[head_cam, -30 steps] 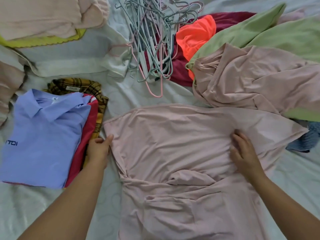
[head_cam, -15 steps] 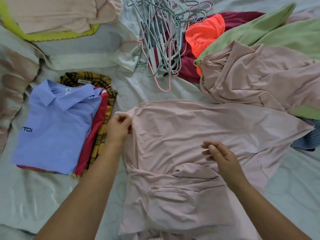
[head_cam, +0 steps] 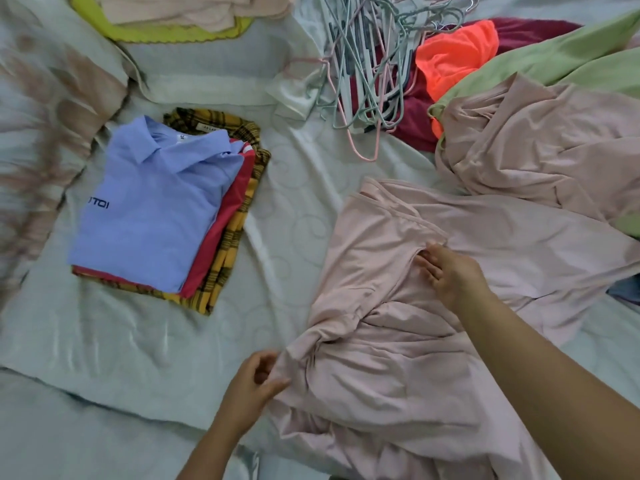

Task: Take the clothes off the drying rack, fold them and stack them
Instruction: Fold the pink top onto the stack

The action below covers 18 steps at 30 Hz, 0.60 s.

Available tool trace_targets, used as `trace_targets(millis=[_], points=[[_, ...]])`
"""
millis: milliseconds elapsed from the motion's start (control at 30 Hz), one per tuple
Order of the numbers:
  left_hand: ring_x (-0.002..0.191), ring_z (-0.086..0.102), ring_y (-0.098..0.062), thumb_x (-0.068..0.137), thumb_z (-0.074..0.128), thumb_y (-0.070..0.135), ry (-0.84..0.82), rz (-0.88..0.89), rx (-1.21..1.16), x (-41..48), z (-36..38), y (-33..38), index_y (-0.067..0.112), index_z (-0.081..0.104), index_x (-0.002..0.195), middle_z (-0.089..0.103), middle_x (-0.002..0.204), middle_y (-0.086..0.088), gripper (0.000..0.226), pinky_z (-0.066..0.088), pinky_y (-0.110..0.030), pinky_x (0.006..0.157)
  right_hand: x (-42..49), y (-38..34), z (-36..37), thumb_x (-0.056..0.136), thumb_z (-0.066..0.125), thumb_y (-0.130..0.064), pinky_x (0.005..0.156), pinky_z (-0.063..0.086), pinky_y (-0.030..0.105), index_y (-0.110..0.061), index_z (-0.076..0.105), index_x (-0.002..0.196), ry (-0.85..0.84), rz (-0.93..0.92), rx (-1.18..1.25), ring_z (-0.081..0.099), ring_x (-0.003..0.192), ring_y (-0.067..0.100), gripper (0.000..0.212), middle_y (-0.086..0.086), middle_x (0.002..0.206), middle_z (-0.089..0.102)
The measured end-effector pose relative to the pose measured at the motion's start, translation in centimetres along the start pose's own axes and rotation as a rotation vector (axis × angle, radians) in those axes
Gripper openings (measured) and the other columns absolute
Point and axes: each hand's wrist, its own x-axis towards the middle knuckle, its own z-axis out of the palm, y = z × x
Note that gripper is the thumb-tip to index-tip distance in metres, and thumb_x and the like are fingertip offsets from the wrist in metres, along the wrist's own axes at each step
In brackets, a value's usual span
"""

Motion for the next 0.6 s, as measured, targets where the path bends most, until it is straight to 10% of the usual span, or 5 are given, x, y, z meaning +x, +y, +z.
trace_targets(millis=[100, 200, 433, 600], points=[[0.084, 0.06, -0.008, 0.074, 0.074, 0.015, -0.054, 0.021, 0.067, -0.4, -0.1, -0.8, 0.033, 0.056, 0.086, 0.065, 0.085, 0.011, 0.029, 0.046, -0.021, 0.071, 1.5, 0.1, 1.3, 0.089, 0.062, -0.017, 0.033, 0.031, 0.014, -0.013, 0.052, 0.071, 0.11, 0.039, -0.098, 0.045, 0.044, 0.008, 0.021, 0.001, 0.063, 0.048], [0.064, 0.05, 0.001, 0.06, 0.063, 0.046, -0.01, 0.102, 0.042, -1.4, -0.5, -0.5, 0.029, 0.056, 0.08, 0.06, 0.072, 0.015, 0.027, 0.038, -0.017, 0.06, 2.1, 0.3, 2.0, 0.089, 0.059, -0.016, 0.039, 0.029, 0.022, -0.011, 0.049, 0.067, 0.154, -0.014, -0.259, 0.037, 0.044, 0.013, 0.025, 0.004, 0.059, 0.042], [0.063, 0.05, 0.0, 0.075, 0.05, 0.049, 0.043, 0.471, 0.283, -9.7, 0.6, 2.2, 0.045, 0.048, 0.088, 0.051, 0.083, 0.017, 0.014, 0.041, -0.013, 0.058, -1.1, -3.9, 2.1, 0.094, 0.049, -0.014, 0.049, 0.042, 0.018, -0.018, 0.051, 0.084, -0.076, -0.542, -0.483, 0.045, 0.061, 0.009, 0.011, -0.003, 0.074, 0.048], [0.113, 0.05, -0.015, 0.082, 0.039, 0.055, -0.29, 0.367, 0.691, -10.7, 6.6, 5.8, 0.041, 0.039, 0.123, 0.044, 0.123, 0.007, 0.043, 0.039, -0.028, 0.092, 2.0, -5.2, -1.8, 0.093, 0.053, -0.02, 0.054, 0.051, 0.019, -0.005, 0.059, 0.101, 0.015, -0.37, -0.416, 0.055, 0.073, 0.016, 0.018, 0.011, 0.095, 0.058]])
